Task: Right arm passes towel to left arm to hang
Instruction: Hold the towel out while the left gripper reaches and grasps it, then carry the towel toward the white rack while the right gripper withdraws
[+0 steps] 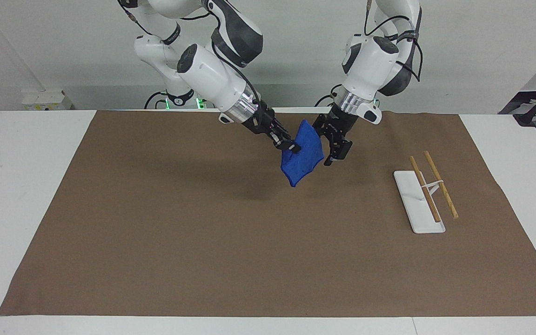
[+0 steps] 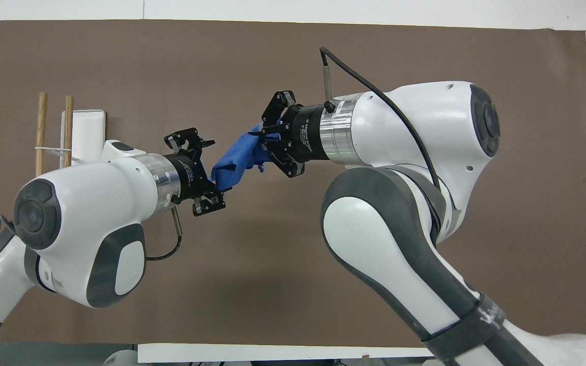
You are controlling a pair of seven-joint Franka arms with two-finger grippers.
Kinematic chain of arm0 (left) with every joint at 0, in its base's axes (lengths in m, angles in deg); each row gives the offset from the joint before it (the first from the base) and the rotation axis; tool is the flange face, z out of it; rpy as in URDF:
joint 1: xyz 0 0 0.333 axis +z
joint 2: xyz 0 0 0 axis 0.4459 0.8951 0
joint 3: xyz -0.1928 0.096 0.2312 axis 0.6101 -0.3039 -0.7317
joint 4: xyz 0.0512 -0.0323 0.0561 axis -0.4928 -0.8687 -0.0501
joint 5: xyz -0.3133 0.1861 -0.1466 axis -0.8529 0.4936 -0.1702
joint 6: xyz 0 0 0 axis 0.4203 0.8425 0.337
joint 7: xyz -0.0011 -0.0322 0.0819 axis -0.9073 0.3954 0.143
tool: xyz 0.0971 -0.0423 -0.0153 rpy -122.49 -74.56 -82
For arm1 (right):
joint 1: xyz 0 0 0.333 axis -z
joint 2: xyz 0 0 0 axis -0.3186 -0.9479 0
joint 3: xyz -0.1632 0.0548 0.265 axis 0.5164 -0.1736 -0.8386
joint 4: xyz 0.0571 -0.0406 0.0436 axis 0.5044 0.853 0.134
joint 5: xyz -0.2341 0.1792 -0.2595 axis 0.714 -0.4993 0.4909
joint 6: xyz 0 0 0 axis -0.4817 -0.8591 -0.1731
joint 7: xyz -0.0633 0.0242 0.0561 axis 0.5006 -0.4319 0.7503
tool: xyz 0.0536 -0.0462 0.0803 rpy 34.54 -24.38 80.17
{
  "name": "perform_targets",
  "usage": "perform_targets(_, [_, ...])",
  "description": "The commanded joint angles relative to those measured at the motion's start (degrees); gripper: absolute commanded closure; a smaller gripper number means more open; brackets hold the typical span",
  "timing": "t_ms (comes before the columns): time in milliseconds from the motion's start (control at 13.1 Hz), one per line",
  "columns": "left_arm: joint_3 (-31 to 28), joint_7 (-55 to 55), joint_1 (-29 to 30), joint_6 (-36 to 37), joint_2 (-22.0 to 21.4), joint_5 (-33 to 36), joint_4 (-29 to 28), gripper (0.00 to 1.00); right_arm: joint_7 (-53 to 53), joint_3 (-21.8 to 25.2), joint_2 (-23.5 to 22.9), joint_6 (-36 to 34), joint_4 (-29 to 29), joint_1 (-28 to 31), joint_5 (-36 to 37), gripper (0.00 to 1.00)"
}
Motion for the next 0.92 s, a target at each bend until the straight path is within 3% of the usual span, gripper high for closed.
perform_targets(0, [-0.9,0.8,-0.9,-1.3,2.4,-0.7,3.3,0.36,0.1,-0.6,-0.5,-0.6,-1.0,0.5,-0.5,1.00])
perform_targets(153, [-0.9,0.3,-0.8,-1.3,2.7,-0.7,3.9,0.71,0.0,-0.6,-0.5,-1.2,-1.0,0.5,-0.5,1.00])
perform_targets(306, [-0.9,0.0,-0.8,-1.4,2.7,-0.6,3.9,0.97,-0.1,-0.6,-0.5,-1.3,-1.0,0.5,-0.5,1.00])
perform_targets(841, [-1.0,-1.9,-0.7,-1.5,2.7,-0.6,3.9,1.00,-0.1,-0.6,-0.4,-1.5,-1.0,0.5,-0.3,1.00])
